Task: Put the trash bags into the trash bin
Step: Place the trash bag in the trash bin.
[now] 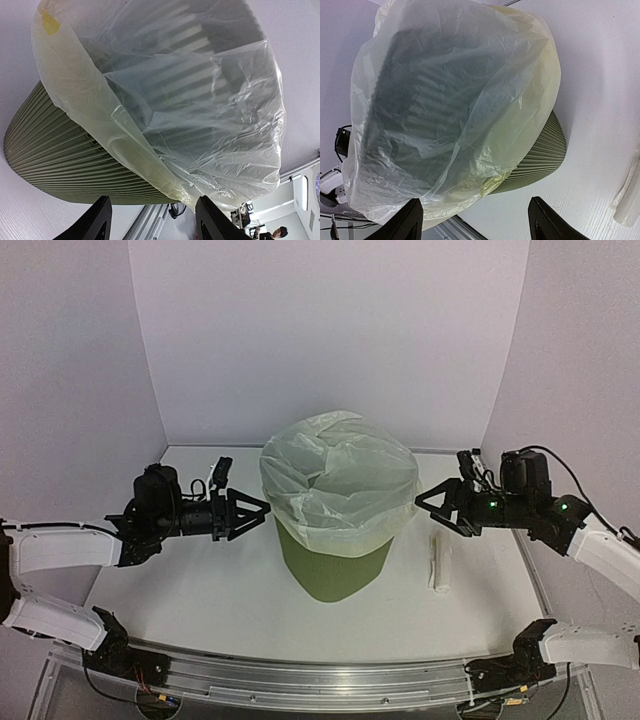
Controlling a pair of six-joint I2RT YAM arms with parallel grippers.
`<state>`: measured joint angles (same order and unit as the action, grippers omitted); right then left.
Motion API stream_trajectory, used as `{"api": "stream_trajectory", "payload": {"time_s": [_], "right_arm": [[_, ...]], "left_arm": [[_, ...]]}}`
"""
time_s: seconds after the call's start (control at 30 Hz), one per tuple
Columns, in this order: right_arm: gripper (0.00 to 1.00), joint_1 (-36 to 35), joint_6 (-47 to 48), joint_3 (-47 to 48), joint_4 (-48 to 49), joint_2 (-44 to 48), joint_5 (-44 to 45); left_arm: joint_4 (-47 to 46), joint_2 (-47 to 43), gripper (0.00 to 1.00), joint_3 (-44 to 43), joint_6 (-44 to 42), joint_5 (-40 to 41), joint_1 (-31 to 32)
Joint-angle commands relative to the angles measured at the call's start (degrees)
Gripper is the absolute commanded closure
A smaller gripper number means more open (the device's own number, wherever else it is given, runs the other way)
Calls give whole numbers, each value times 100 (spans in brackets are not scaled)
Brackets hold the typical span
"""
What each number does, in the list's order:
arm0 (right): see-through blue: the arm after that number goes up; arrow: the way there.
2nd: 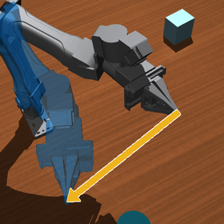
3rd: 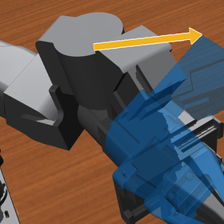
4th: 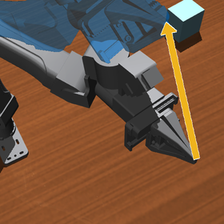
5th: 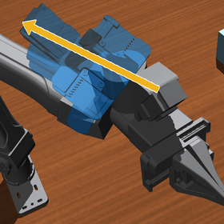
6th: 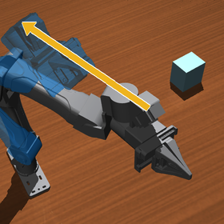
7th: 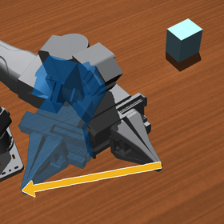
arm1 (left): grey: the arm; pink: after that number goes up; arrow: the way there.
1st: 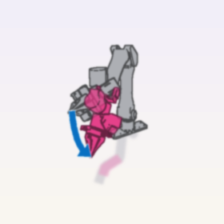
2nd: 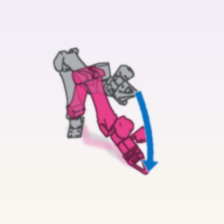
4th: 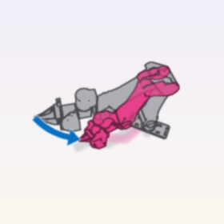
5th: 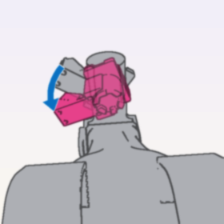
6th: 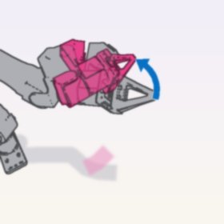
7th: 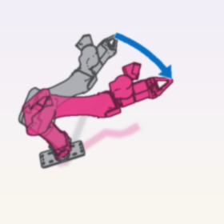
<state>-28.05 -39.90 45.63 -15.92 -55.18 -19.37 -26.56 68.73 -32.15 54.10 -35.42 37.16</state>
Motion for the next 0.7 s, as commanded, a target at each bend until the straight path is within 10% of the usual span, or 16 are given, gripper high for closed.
{"api": "stream_trajectory", "payload": {"time_s": [0.0,0.67], "right_arm": [[29,-19,40,98,54,69,149],[29,-19,56,-44,44,90,222]], "left_arm": [[-168,72,44,-284,118,-102,63],[-838,468,70,-406,750,-384,186]]}}
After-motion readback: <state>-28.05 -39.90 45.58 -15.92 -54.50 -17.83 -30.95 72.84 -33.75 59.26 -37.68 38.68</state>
